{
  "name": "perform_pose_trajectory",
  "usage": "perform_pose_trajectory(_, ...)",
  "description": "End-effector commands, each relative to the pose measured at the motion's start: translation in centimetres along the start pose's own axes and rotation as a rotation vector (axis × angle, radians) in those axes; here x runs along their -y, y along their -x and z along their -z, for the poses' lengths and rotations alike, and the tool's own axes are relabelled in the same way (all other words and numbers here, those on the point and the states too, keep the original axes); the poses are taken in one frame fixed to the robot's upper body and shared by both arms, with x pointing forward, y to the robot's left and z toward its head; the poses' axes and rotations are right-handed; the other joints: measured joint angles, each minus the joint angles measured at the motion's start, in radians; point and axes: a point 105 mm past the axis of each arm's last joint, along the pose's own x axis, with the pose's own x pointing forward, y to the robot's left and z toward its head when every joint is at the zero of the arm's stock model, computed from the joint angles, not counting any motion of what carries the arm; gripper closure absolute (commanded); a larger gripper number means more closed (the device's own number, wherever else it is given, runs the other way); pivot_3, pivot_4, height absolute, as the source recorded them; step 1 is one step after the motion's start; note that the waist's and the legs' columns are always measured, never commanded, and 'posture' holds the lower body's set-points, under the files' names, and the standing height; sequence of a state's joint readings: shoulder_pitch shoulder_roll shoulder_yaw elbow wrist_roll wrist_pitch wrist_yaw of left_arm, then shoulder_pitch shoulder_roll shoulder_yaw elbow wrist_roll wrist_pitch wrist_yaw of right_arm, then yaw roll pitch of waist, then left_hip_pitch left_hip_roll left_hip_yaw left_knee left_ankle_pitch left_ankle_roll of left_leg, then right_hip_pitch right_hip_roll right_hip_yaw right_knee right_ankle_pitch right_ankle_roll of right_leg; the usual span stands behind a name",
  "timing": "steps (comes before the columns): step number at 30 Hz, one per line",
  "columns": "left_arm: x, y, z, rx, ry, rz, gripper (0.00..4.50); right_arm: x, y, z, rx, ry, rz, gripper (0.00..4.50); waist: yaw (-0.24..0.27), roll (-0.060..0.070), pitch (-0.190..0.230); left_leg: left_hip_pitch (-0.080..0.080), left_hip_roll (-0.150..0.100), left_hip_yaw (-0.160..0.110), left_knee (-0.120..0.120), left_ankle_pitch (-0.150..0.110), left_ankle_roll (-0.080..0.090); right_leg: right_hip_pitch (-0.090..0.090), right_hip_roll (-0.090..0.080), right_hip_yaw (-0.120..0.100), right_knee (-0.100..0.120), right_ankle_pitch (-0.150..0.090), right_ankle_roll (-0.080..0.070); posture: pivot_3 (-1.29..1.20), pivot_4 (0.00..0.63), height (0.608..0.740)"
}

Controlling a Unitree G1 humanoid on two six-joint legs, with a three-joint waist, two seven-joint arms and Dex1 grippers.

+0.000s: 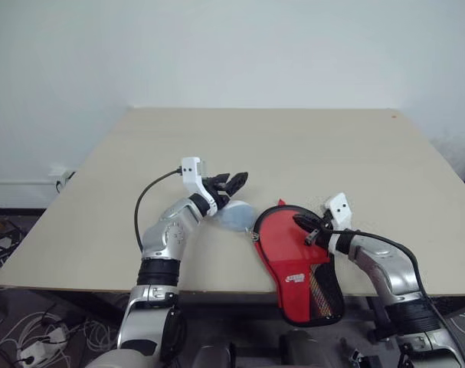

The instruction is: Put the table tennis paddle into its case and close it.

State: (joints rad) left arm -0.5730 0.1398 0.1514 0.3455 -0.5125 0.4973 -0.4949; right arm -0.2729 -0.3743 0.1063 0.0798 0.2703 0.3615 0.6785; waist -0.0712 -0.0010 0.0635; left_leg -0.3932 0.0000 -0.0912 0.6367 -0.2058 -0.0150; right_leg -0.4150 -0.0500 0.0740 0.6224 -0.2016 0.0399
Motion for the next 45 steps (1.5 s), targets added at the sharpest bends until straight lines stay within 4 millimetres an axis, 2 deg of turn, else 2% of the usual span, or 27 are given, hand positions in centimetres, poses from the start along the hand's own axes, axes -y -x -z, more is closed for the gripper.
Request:
perform_pose_trajectory(1,0.6,-0.4,-2.2,0.069,-0.025,0.024,0.84,-0.2,-0.8,-1.0,0.032,0.068,-0.041,4.44,0.000,0.000,0.000,0.000,0.000,0.000,0.000,0.000,0.000,0.000,0.000,0.000,0.000,0.000,0.000,0.00,0.000,0.740)
perform_pose_trajectory(12,0.6,0.0,-3.3,0.102,-0.023,0.039,0.84,-0.6,-2.1,2.2,-0.065,0.034,-0.102,4.44,-0.001,-0.003,-0.001,0.006,0.000,0.000,0.000,0.000,0.000,0.006,0.000,0.000,0.000,0.000,0.000,0.00,0.000,0.740)
perform_pose_trajectory(18,-0.1,0.9,-4.5,0.116,-0.050,0.055,0.84,-0.7,-2.1,2.7,-0.081,0.026,-0.112,4.44,-0.005,-0.006,-0.001,0.010,0.000,0.000,0.000,0.000,0.000,0.010,0.000,0.000,0.001,0.000,0.000,0.00,0.000,0.740)
perform_pose_trajectory(25,-1.1,2.4,-5.5,0.080,-0.173,0.111,0.84,-0.4,-2.3,2.7,-0.082,0.028,-0.102,4.44,-0.006,-0.007,-0.002,0.012,0.001,0.000,-0.002,0.000,0.000,0.010,0.000,0.000,0.001,0.000,0.000,0.00,0.000,0.740)
perform_pose_trajectory(26,-1.2,2.6,-5.5,0.071,-0.180,0.124,0.49,-0.4,-2.3,2.7,-0.082,0.029,-0.100,4.50,-0.006,-0.008,-0.002,0.012,0.001,0.000,-0.002,0.000,0.000,0.011,0.000,0.000,0.001,0.000,0.000,0.00,0.000,0.740)
perform_pose_trajectory(29,-1.0,3.2,-4.8,0.020,-0.224,0.192,0.02,-0.2,-2.4,2.7,-0.081,0.031,-0.094,4.50,-0.006,-0.009,-0.002,0.014,0.001,0.000,-0.002,0.000,0.000,0.012,0.000,0.000,0.001,-0.001,-0.002,0.00,0.000,0.740)
perform_pose_trajectory(36,-0.3,4.7,-1.7,-0.149,-0.293,0.338,0.02,0.0,-2.5,2.9,-0.082,0.031,-0.081,4.50,-0.014,-0.010,-0.002,0.016,0.001,0.000,-0.002,0.000,0.000,0.015,0.000,0.000,0.001,-0.001,-0.003,0.00,0.000,0.740)
perform_pose_trajectory(45,-1.0,4.7,1.2,-0.287,-0.440,0.333,0.02,0.0,-2.4,3.1,-0.081,0.027,-0.073,4.50,-0.014,-0.010,-0.002,0.017,0.001,0.000,-0.001,0.000,0.000,0.015,0.000,0.000,0.001,-0.001,-0.003,0.00,0.000,0.740)
